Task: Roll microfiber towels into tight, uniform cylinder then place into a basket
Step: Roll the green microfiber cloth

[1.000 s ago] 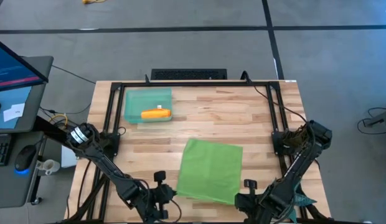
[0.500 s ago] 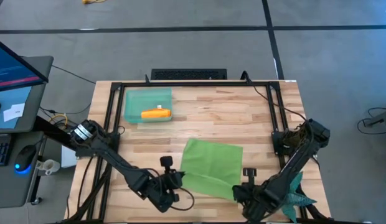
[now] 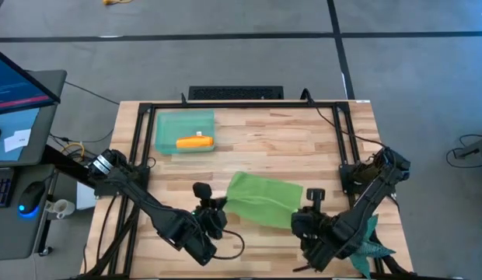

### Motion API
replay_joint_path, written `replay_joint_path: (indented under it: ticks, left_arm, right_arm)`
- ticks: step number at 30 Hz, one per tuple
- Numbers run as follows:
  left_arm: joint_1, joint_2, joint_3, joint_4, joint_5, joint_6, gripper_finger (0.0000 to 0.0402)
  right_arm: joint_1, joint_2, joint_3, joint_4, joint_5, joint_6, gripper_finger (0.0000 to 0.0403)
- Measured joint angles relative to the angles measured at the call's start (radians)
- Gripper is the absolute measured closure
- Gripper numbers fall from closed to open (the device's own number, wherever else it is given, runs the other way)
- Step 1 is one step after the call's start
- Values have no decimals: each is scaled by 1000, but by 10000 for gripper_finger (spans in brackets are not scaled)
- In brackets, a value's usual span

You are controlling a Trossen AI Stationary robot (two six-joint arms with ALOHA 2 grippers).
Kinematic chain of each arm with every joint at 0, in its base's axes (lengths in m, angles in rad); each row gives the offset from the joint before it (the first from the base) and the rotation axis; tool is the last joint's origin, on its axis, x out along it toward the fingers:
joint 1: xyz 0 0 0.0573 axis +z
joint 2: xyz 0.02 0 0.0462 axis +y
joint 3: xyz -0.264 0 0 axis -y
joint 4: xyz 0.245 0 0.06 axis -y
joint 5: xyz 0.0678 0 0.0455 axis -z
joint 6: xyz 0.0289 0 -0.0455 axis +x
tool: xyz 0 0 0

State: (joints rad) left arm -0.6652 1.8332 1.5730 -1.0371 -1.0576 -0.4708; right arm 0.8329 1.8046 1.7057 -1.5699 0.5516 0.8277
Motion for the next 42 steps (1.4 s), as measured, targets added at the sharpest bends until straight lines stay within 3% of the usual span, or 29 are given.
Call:
replay_joint_path:
  ticks: [8,15,27,35,42]
  left_arm:
    - [33,-1,108,-388,-104,-233,401]
    - [89,-15,157,-533,-121,-291,401]
    - [263,-234,165,-444,-18,-131,401]
    - [386,-314,164,-109,185,295,401]
    - [539,-312,164,-23,165,468,401]
  right_arm:
    - [-37,-81,24,0,109,-68,394]
    - [-80,-197,24,0,153,-83,395]
    - [-216,-361,24,11,161,-221,395]
    - [-339,-444,23,-8,150,-314,395]
    - [-400,-503,23,1,317,-333,395]
